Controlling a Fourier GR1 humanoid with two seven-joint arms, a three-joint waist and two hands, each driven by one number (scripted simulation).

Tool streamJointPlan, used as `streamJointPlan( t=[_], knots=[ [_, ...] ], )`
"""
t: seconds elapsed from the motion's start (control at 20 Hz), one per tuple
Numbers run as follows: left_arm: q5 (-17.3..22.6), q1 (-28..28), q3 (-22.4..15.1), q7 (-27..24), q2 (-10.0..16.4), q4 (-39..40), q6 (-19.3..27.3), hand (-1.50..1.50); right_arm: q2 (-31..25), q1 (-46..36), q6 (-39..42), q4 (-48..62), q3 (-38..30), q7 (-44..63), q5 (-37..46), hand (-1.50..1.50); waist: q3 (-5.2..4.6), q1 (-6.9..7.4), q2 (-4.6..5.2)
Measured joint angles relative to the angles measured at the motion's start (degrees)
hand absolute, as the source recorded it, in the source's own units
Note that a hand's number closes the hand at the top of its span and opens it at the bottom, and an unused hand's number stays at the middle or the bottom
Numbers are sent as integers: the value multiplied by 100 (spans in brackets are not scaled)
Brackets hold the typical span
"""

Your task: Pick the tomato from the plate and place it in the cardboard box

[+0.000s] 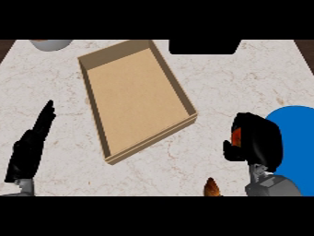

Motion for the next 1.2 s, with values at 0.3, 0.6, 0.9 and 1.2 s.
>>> streamJointPlan(
  t=[0.3, 0.6, 0.9, 1.2],
  knots=[
    [1, -21, 25, -34, -19, 71, -9, 0, 479, -310, 1, -959, 298, -153, -416, 150, 9, -10, 3],
    [-103, -102, -64, 78, -104, 35, 50, 0, 694, -1151, -31, -1379, 420, -173, -1116, 150, 10, 16, 12],
    [-107, 30, -77, 55, -106, -116, -15, 0, 748, -2563, -278, -711, 529, 355, -1673, 150, 9, 61, 20],
    [-151, -207, -67, 97, -148, 36, -9, 0, 761, -3985, -649, 623, 513, 863, -2156, 150, 8, 83, 31]
  ],
)
